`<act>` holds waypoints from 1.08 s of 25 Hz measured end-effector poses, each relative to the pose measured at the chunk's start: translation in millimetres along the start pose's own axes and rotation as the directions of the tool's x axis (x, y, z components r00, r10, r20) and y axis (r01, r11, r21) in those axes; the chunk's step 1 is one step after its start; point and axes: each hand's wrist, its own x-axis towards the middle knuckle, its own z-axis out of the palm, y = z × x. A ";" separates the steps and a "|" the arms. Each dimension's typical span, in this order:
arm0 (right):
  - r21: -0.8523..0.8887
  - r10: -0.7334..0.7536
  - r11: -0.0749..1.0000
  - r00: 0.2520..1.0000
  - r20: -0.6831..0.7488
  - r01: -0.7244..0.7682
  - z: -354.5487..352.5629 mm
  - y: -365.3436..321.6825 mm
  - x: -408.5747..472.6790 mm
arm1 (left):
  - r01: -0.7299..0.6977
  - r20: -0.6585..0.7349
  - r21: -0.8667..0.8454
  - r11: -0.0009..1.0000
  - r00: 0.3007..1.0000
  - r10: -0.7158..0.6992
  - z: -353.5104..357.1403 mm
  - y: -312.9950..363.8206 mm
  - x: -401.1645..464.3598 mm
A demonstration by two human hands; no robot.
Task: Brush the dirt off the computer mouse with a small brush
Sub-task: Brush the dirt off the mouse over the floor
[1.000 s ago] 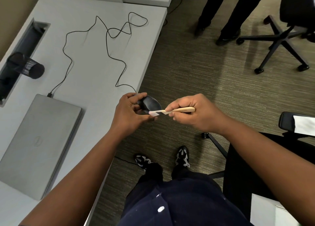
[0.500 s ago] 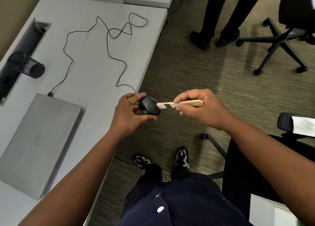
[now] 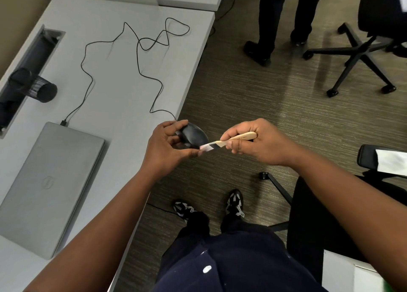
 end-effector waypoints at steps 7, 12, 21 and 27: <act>0.058 -0.126 0.989 0.983 -0.135 0.134 1.9 -10.1 -0.2 | 0.003 0.014 0.014 1.000 1.000 -0.003 1.4 2.6 4.0; -0.164 -0.234 0.961 0.971 -0.057 0.222 22.0 -17.8 10.8 | -0.009 0.019 0.059 0.998 1.000 0.008 3.7 6.4 5.4; -0.303 -0.155 0.937 0.985 0.078 0.172 6.9 -29.2 7.8 | -0.036 0.026 0.085 0.996 0.999 0.034 2.7 -0.6 6.2; -0.334 -0.136 0.928 0.985 0.111 0.166 -1.6 -31.8 4.7 | -0.043 0.030 0.076 0.996 0.999 0.041 2.8 0.4 9.9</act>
